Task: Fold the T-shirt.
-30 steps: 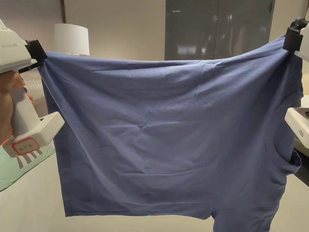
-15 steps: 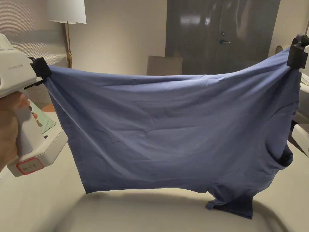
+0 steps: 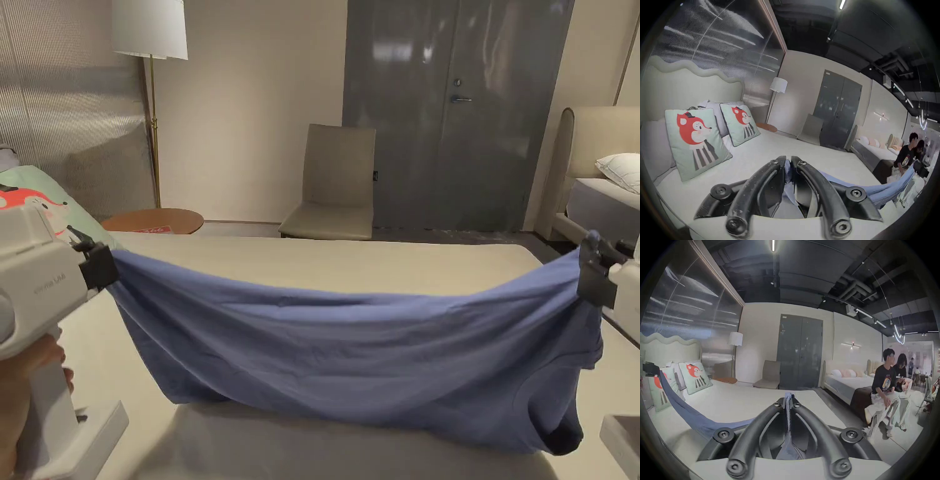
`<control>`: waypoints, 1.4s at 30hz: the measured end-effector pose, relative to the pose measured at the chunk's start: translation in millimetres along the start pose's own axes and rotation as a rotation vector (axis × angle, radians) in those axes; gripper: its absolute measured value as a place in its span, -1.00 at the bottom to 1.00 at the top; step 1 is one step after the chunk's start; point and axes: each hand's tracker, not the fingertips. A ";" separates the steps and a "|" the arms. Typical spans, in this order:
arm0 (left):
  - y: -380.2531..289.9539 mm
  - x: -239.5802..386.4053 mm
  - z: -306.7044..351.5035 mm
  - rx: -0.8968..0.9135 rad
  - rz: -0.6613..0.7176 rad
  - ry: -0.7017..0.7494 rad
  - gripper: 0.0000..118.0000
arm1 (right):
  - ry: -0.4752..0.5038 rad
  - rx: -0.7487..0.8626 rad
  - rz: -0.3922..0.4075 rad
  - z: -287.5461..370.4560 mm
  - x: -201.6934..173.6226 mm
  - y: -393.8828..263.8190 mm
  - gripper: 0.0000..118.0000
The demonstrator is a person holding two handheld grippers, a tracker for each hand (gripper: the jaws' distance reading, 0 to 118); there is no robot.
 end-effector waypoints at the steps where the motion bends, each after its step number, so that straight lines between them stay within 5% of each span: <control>1: -7.1 -2.0 11.3 -0.011 -0.008 0.009 -0.93 | 0.005 -0.017 0.008 14.7 0.0 -8.2 -0.94; 21: -199.6 -86.2 194.6 -0.438 -0.050 0.104 -0.93 | 0.058 -0.375 -0.027 227.4 22.5 -173.3 -0.94; 31: -247.8 -108.0 198.3 -0.668 -0.127 0.143 -0.93 | 0.036 -0.657 -0.017 247.7 28.6 -244.7 -0.94; 42: -273.7 -120.1 181.8 -0.770 -0.109 0.157 -0.93 | 0.006 -0.788 -0.008 237.6 33.9 -288.9 -0.93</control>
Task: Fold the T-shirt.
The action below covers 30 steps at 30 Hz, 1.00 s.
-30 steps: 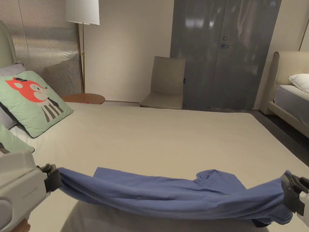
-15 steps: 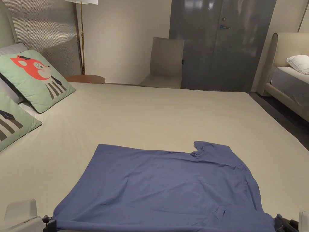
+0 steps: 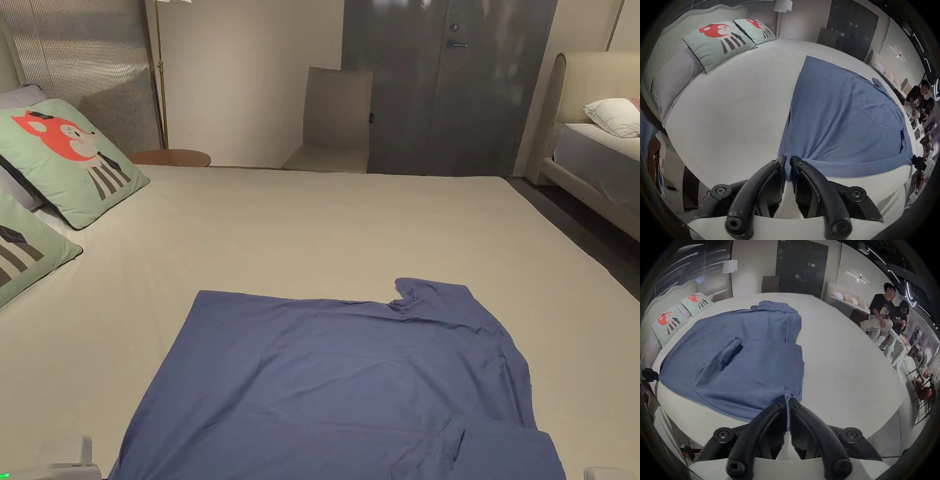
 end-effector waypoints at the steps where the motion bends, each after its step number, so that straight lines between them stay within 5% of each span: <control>1: -0.3 0.4 1.5 0.004 0.003 -0.002 -0.93 | 0.001 0.001 -0.005 0.0 0.0 -0.7 -0.93; 2: -0.4 0.6 3.6 0.009 0.008 -0.006 -0.82 | 0.000 0.008 -0.005 1.1 -0.3 -0.9 -0.79; 3: -0.4 0.6 8.1 0.032 0.016 -0.025 -0.62 | 0.004 0.018 -0.002 3.2 -0.4 -1.1 -0.45; 5: -0.5 1.8 22.5 0.133 0.008 -0.037 0.32 | 0.018 0.069 0.012 13.8 -1.1 -0.7 0.63; 6: 0.3 2.7 31.1 0.185 -0.001 -0.043 0.66 | 0.012 0.116 0.027 22.0 -1.7 0.7 0.77; 7: 1.9 3.4 41.3 0.248 -0.001 -0.059 0.81 | 0.006 0.181 0.022 33.1 -2.4 4.0 0.76; 13: 21.4 16.4 99.5 0.554 -0.001 -0.109 0.73 | -0.020 0.520 -0.060 91.1 -13.3 40.2 0.76; 16: 25.0 25.3 119.2 0.654 -0.022 -0.113 -0.04 | -0.041 0.639 -0.099 109.1 -21.6 54.1 0.51; 17: 26.6 28.8 122.9 0.672 -0.029 -0.101 -0.63 | -0.026 0.678 -0.105 113.7 -24.9 57.1 0.07; 18: 27.0 31.3 125.6 0.687 -0.031 -0.081 -1.00 | -0.026 0.703 -0.112 117.7 -28.1 59.6 -0.35; 20: 28.0 31.1 128.9 0.695 -0.026 -0.078 -1.00 | -0.015 0.706 -0.117 120.7 -33.4 63.3 -0.98; 28: 20.4 3.3 97.2 0.439 -0.080 -0.125 -1.00 | 0.024 0.650 -0.072 110.3 -44.7 56.4 -1.00; 29: 14.3 -1.3 87.6 0.404 -0.084 -0.126 -0.91 | 0.024 0.635 -0.073 107.2 -44.8 54.0 -1.00; 30: 10.4 -5.0 79.6 0.364 -0.099 -0.124 -0.56 | 0.026 0.621 -0.074 104.5 -44.7 52.5 -1.00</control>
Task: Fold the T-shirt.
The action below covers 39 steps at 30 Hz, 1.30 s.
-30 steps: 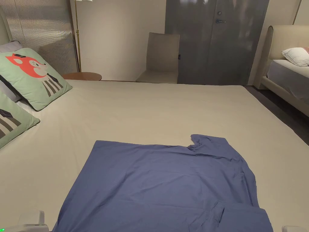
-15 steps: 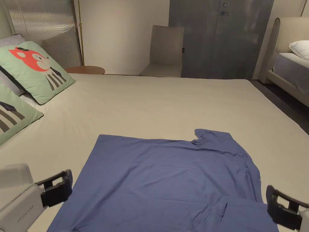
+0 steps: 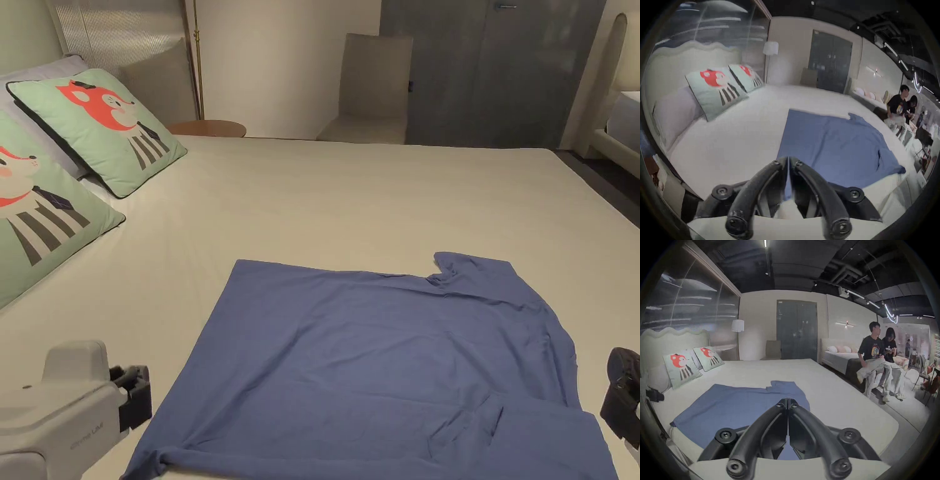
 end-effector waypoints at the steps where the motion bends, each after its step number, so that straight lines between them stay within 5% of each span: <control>1: -8.5 -5.4 -7.0 -0.041 -0.004 0.010 0.03 | -0.001 -0.013 -0.008 -1.3 0.4 -3.7 -1.00; 2: -16.1 -10.6 -14.6 -0.095 0.003 0.021 0.69 | -0.003 -0.028 -0.018 -1.1 2.3 -7.2 -1.00; 3: -24.9 -13.9 -21.6 -0.147 0.012 0.033 0.87 | -0.002 -0.042 -0.019 -2.3 2.7 -10.2 -1.00; 6: -42.2 -22.8 -35.0 -0.189 0.033 0.012 0.70 | -0.006 -0.069 -0.008 -3.5 2.5 -17.5 -1.00; 8: -51.3 -25.4 -45.5 -0.235 0.042 0.034 0.36 | -0.004 -0.086 -0.005 -4.1 3.3 -21.7 -1.00; 10: -56.0 -25.8 -53.7 -0.253 0.039 0.048 0.29 | -0.007 -0.097 -0.005 -3.9 4.1 -24.5 -1.00; 12: -63.9 -32.8 -64.4 -0.279 0.041 0.051 -0.04 | -0.014 -0.110 -0.011 -4.1 6.0 -27.3 -1.00; 15: -67.6 -30.1 -67.4 -0.280 0.022 0.056 -0.26 | -0.024 -0.128 -0.014 -5.2 9.9 -31.8 -1.00; 17: -63.3 -27.1 -63.1 -0.267 0.007 0.048 -0.90 | -0.030 -0.141 -0.010 -6.1 13.0 -33.9 -1.00; 20: -55.9 -17.2 -52.4 -0.243 -0.009 0.025 -0.93 | -0.042 -0.161 -0.001 -6.9 17.8 -36.0 -0.98; 21: -53.7 -13.1 -49.3 -0.228 -0.038 0.029 -0.93 | -0.043 -0.187 0.003 -9.5 20.6 -37.4 -0.79; 22: -51.4 -9.5 -46.0 -0.207 -0.061 0.034 -0.93 | -0.045 -0.239 0.009 -12.7 24.1 -39.8 -0.30; 23: -47.6 -5.6 -40.8 -0.199 -0.062 0.022 -0.93 | -0.046 -0.279 0.007 -17.5 28.9 -44.6 0.46; 24: -45.2 -4.3 -38.2 -0.191 -0.059 0.015 -0.93 | -0.046 -0.322 0.016 -22.0 32.4 -48.9 0.79; 25: -42.2 -2.9 -35.0 -0.178 -0.049 0.002 -0.93 | -0.053 -0.384 0.023 -26.7 36.5 -54.5 0.84; 28: -35.5 0.8 -29.0 -0.156 -0.027 -0.012 -0.93 | -0.067 -0.498 0.039 -34.4 46.6 -75.8 0.75; 30: -34.4 2.1 -29.0 -0.153 -0.018 -0.017 -0.93 | -0.058 -0.588 0.036 -40.0 52.0 -92.6 0.50; 34: -32.8 8.9 -26.2 -0.158 -0.013 -0.006 -0.93 | 0.011 -0.572 -0.045 -30.6 54.9 -105.2 -0.75; 35: -30.9 9.7 -25.5 -0.160 -0.010 -0.003 -0.93 | 0.048 -0.539 -0.097 -26.2 55.4 -102.1 -0.90; 39: -17.4 5.6 -20.5 -0.138 0.049 -0.006 -0.93 | 0.045 -0.418 -0.036 -17.0 46.9 -77.9 -0.92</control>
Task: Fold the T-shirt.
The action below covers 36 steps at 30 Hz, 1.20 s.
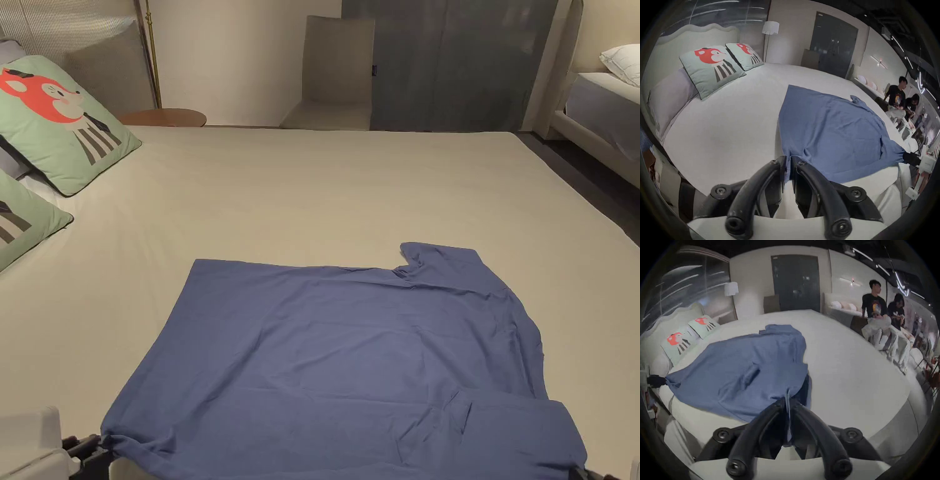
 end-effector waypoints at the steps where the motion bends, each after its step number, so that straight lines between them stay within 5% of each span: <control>1: 8.0 -1.9 -0.3 0.013 0.013 -0.002 -0.93 | 0.011 0.023 -0.005 2.3 -1.3 8.7 -0.92; 7: 70.3 -5.3 -22.0 0.088 0.122 0.014 -0.93 | 0.000 0.136 -0.020 -11.2 1.5 67.9 -0.92; 17: 166.2 18.8 -144.8 0.015 0.169 0.031 -0.93 | -0.059 0.012 -0.096 -127.1 14.1 135.7 -0.92; 32: 159.8 16.6 -237.3 -0.139 0.202 0.083 -0.86 | -0.099 -0.157 -0.065 -219.8 17.0 136.0 -0.91; 33: 158.8 16.9 -234.6 -0.134 0.200 0.083 -0.73 | -0.095 -0.156 -0.062 -218.0 17.2 136.1 -0.87; 34: 158.6 18.2 -228.9 -0.126 0.193 0.100 -0.51 | -0.106 -0.146 -0.052 -214.0 16.5 136.3 -0.60; 35: 158.7 18.5 -223.6 -0.120 0.180 0.103 -0.09 | -0.127 -0.113 -0.027 -208.1 14.7 137.2 0.09; 36: 158.9 17.8 -217.6 -0.106 0.156 0.093 0.21 | -0.136 -0.082 0.003 -201.4 14.6 137.9 0.58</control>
